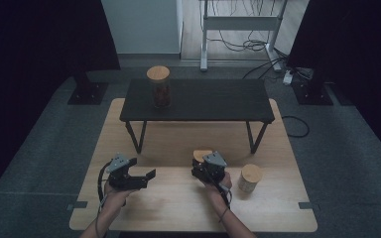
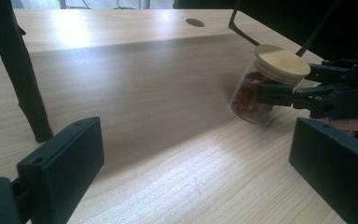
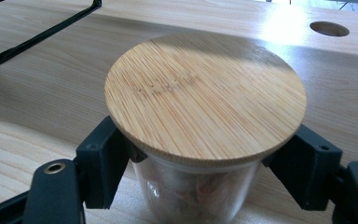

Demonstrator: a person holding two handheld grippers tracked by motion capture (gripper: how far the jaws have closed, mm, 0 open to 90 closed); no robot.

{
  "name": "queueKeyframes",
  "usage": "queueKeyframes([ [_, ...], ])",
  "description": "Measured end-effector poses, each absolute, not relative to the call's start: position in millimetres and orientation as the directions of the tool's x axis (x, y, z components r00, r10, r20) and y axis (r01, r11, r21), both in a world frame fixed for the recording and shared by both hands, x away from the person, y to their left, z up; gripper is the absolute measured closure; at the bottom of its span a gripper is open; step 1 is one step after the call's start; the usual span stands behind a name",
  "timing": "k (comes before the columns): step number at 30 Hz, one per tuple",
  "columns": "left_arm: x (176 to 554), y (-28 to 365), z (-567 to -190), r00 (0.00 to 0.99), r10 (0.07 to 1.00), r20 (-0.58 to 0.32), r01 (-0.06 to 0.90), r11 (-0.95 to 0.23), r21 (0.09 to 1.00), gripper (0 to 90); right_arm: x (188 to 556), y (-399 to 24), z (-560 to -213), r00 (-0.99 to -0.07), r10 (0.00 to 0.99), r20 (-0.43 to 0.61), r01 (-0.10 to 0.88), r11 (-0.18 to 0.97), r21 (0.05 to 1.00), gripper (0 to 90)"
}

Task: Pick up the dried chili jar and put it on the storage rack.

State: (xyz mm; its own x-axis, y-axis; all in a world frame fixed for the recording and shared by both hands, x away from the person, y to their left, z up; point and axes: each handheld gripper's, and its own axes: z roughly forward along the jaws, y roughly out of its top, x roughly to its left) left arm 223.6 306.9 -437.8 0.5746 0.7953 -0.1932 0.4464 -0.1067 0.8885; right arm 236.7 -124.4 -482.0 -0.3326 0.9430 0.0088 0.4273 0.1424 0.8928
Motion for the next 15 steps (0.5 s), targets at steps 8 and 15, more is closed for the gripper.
queueKeyframes([
  [8,223.6,306.7,-438.6,0.57,0.799,-0.192,0.448,-0.107,0.887,2.7,235.7,-125.3,-485.1,-0.327,0.945,0.017,0.418,0.128,0.899,25.5],
  [15,223.9,306.4,-439.3,0.569,0.8,-0.192,0.449,-0.107,0.887,2.7,235.6,-128.3,-486.4,-0.333,0.943,0.026,0.415,0.121,0.902,25.6],
])
